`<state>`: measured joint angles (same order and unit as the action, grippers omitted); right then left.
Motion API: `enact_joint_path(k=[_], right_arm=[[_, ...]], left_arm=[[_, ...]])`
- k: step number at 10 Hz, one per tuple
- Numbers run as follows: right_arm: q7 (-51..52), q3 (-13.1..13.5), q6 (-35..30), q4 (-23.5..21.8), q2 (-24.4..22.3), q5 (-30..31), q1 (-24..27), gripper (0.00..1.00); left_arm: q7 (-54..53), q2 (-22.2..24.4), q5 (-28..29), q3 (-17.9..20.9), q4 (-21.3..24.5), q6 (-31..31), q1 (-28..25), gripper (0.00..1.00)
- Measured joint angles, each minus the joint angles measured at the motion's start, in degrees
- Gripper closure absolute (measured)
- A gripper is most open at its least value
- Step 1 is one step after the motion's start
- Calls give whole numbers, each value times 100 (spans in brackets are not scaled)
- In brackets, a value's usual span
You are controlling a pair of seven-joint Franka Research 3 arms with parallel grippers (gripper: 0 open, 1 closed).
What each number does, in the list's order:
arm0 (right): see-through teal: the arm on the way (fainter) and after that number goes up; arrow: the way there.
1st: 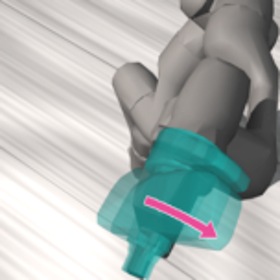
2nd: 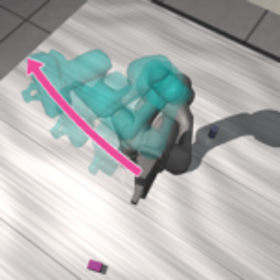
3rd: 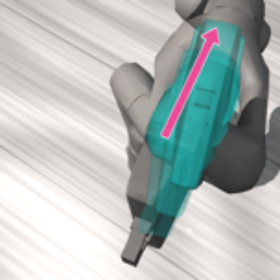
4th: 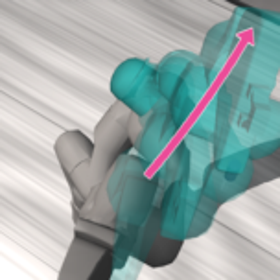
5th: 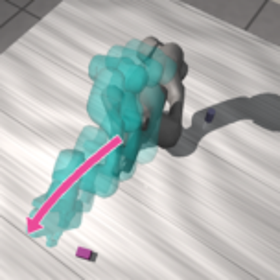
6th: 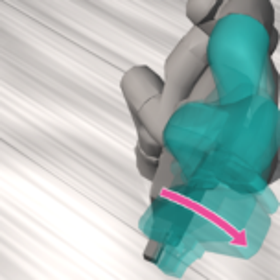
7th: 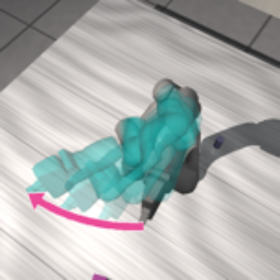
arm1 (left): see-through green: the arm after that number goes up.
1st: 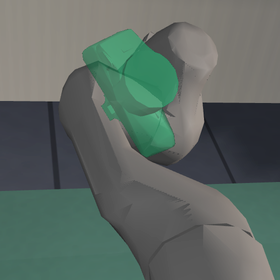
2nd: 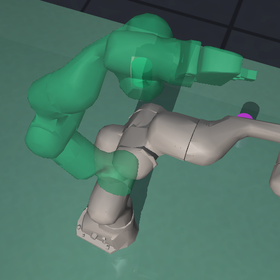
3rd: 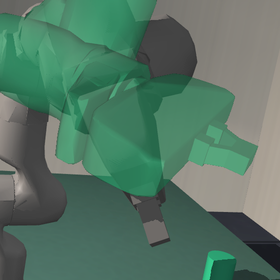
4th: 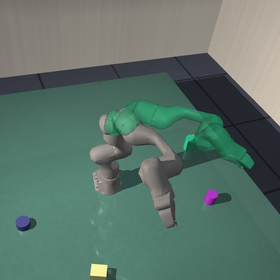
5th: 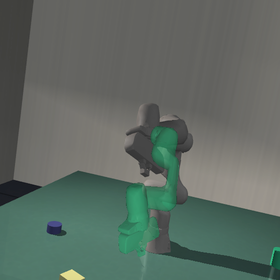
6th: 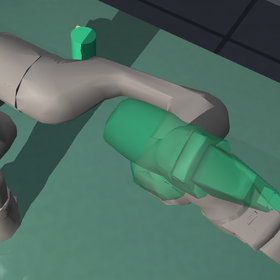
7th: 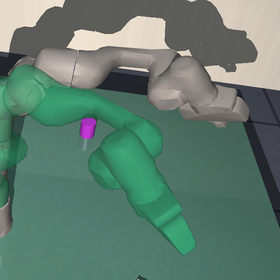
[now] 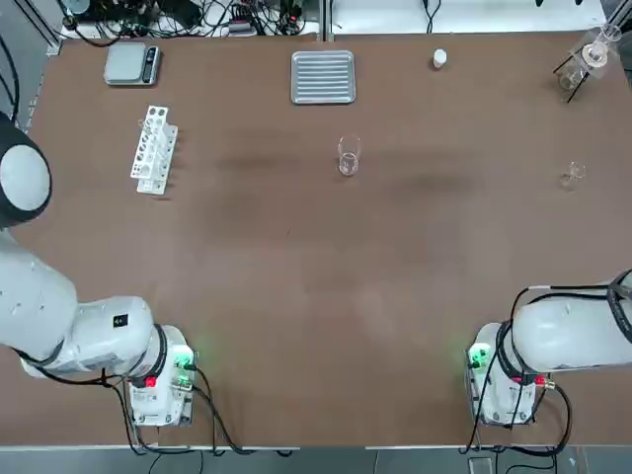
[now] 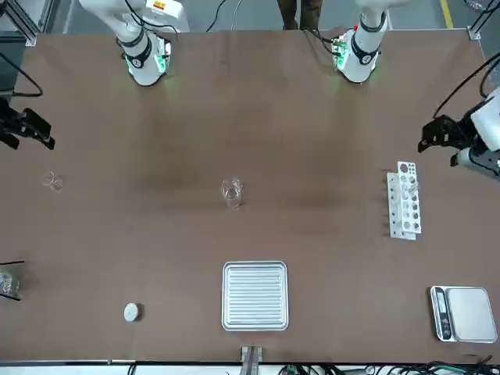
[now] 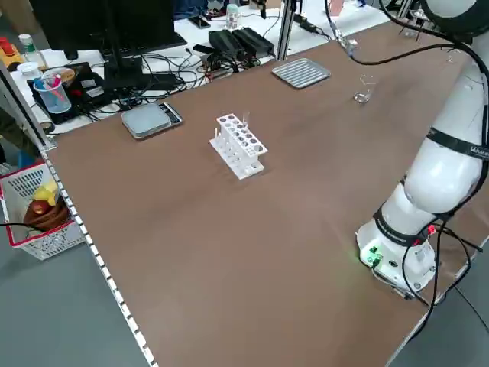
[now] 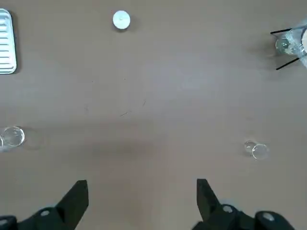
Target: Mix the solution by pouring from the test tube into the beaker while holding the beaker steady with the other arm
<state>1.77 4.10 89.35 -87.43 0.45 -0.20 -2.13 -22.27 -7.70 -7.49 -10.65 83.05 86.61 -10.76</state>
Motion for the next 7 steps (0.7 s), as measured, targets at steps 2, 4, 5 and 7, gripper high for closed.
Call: enact_joint_path(k=[2, 4, 5, 7], right_arm=[[30, -18, 9, -108, 9, -26, -129, 0], [181, -44, 185, -238, 50, -255, -291, 0], [537, -51, 390, -324, 93, -368, -338, 0], [1421, -57, 902, -646, 175, -617, -443, 0]], left_arm=[[-1215, -200, -383, 28, -4, 4, -275, 0], [-2203, -263, -1000, 33, -18, -18, -721, 0], [-2955, -275, -1342, 37, -18, -91, -1012, 0], [-4570, -484, -2075, 49, -2, -240, -1601, 1]])
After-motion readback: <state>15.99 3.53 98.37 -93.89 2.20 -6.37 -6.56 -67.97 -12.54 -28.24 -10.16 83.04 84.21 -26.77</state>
